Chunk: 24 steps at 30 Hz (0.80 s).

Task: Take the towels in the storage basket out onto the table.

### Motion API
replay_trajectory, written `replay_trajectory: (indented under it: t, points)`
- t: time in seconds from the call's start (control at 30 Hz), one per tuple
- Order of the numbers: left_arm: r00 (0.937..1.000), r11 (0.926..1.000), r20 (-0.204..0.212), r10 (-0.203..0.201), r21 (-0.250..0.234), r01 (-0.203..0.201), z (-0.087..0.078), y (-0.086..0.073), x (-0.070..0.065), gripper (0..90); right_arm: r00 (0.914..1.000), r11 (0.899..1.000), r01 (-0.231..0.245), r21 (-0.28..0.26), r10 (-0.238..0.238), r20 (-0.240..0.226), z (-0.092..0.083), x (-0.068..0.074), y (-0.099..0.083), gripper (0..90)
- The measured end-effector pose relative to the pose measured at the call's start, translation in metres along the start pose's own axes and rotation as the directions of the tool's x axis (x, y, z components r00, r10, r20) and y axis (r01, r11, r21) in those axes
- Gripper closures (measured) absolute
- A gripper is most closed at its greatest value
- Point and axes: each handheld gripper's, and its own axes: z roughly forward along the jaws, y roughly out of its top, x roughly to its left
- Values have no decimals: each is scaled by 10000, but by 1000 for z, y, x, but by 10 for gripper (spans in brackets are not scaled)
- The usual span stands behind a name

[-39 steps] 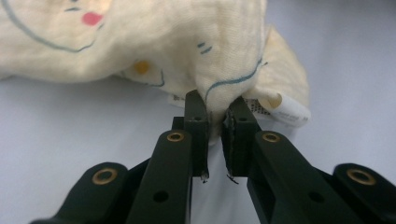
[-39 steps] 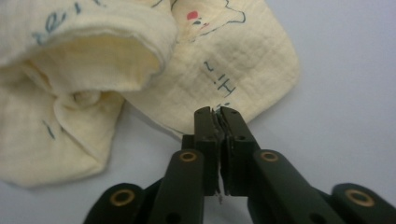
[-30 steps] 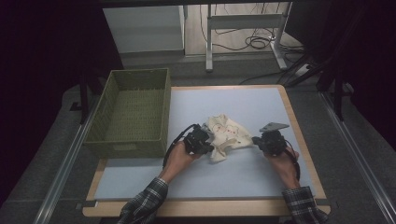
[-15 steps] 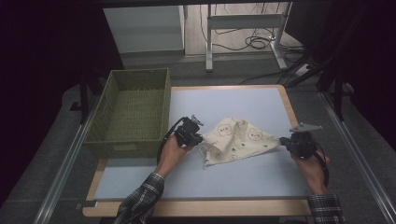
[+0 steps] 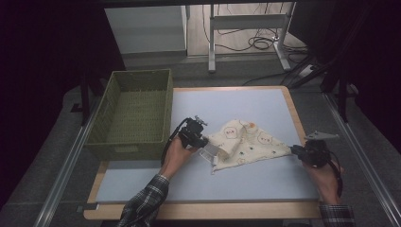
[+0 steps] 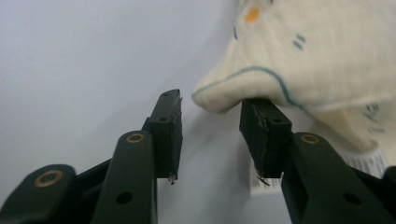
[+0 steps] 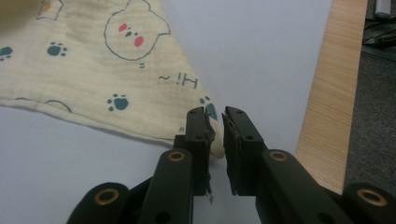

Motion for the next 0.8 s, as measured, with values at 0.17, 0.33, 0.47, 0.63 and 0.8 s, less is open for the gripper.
replay_trajectory:
  t: [0.17, 0.33, 0.47, 0.63, 0.8]
  points:
    - [9999, 9999, 144, -7, -147, 9, -6, -13, -7, 546, 9999, 9999, 61, -125, -62, -93, -6, 3, -2, 748]
    - [9992, 9995, 367, 142, -292, -131, -14, -34, -20, 489, 9992, 9996, 236, -120, -240, -334, -12, 11, -4, 712]
    - [9951, 9972, 868, 482, -615, -429, -22, -44, -34, 514, 9987, 9994, 304, -136, -310, -417, -13, 12, -5, 710]
    - [9802, 9924, 1692, 1027, -849, -894, -21, -40, -55, 572, 9990, 9998, 161, -126, -166, -403, -9, 9, -5, 712]
    - [9818, 9926, 1560, 1081, -722, -978, -3, -32, -67, 555, 9993, 9996, -61, -278, 50, -370, -1, 3, -2, 661]
